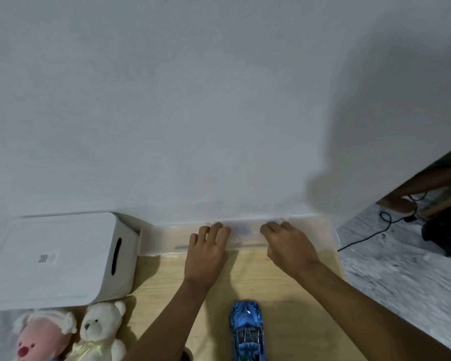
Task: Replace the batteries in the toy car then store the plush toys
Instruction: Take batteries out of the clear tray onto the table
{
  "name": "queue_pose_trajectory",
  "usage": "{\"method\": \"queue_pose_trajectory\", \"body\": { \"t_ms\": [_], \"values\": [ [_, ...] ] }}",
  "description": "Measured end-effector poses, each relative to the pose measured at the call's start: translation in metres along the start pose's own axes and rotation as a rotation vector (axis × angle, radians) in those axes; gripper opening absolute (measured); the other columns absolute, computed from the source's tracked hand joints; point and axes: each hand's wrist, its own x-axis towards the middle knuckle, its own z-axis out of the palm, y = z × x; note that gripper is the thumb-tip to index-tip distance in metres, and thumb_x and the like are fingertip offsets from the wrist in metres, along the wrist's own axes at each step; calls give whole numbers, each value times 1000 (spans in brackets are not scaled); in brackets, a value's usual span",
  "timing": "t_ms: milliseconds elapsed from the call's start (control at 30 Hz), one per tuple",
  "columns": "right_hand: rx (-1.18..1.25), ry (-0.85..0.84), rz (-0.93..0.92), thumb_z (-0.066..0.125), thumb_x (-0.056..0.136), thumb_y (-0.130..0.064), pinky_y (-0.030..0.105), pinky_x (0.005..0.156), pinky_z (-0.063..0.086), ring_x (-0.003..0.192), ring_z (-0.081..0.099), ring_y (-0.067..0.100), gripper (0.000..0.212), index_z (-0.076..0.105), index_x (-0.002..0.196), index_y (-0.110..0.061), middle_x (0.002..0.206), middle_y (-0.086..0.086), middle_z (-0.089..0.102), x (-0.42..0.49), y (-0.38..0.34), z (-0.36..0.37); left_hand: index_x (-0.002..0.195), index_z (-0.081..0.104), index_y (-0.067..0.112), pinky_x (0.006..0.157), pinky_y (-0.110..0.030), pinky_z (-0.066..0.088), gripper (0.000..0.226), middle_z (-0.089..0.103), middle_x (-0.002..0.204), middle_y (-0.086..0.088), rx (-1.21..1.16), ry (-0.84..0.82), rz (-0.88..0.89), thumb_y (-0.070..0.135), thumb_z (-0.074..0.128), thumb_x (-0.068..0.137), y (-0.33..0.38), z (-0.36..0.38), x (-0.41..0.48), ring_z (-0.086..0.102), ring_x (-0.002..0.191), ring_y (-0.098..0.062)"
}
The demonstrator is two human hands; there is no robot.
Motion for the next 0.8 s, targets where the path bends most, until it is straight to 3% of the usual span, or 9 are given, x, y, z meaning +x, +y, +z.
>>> {"method": "queue_pose_trajectory", "body": {
  "t_ms": [100,167,300,433,567,700,800],
  "values": [
    [211,118,111,72,72,-3,35,56,55,74,67,28,30,73,100,-13,103,3,64,6,6,-13,141,48,24,76,-40,51,92,51,142,-9,-60,16,-70,16,88,59,1,-4,-1,57,103,-29],
    [285,196,156,76,77,-8,33,62,55,84,68,24,28,71,103,-17,101,-1,69,8,8,-19,148,38,26,75,-40,52,103,44,150,-15,-68,24,-85,19,89,59,1,-4,-3,59,100,-30],
    [232,400,187,81,74,-6,27,57,48,84,59,19,20,66,78,-18,85,-5,67,10,6,-19,155,28,28,74,-40,52,118,37,155,-19,-63,59,-98,28,94,58,-2,-3,-5,59,100,-30],
    [261,479,238,79,78,-7,31,56,51,75,59,21,15,68,79,-17,83,-1,63,13,4,-10,161,12,35,75,-41,55,135,38,150,-17,-67,93,-96,48,97,57,-4,-5,-6,61,100,-29],
    [323,448,256,76,83,-8,34,52,52,66,59,18,17,63,80,-19,75,-5,61,15,3,-5,163,11,37,74,-41,53,134,53,133,-12,-47,126,-99,61,91,58,-8,-4,-6,59,98,-28],
    [406,480,272,77,83,-12,34,60,56,75,66,19,16,70,96,-17,88,-3,68,4,-3,-3,162,20,35,74,-40,52,113,62,118,-3,-51,138,-78,76,73,72,-12,-4,-6,59,95,-24],
    [453,436,238,74,84,-12,31,64,56,79,64,17,18,69,100,-19,90,-5,68,-8,-20,3,162,19,34,75,-39,52,113,63,117,-2,-55,139,-84,76,72,72,-12,-2,-6,60,95,-24]
  ]
}}
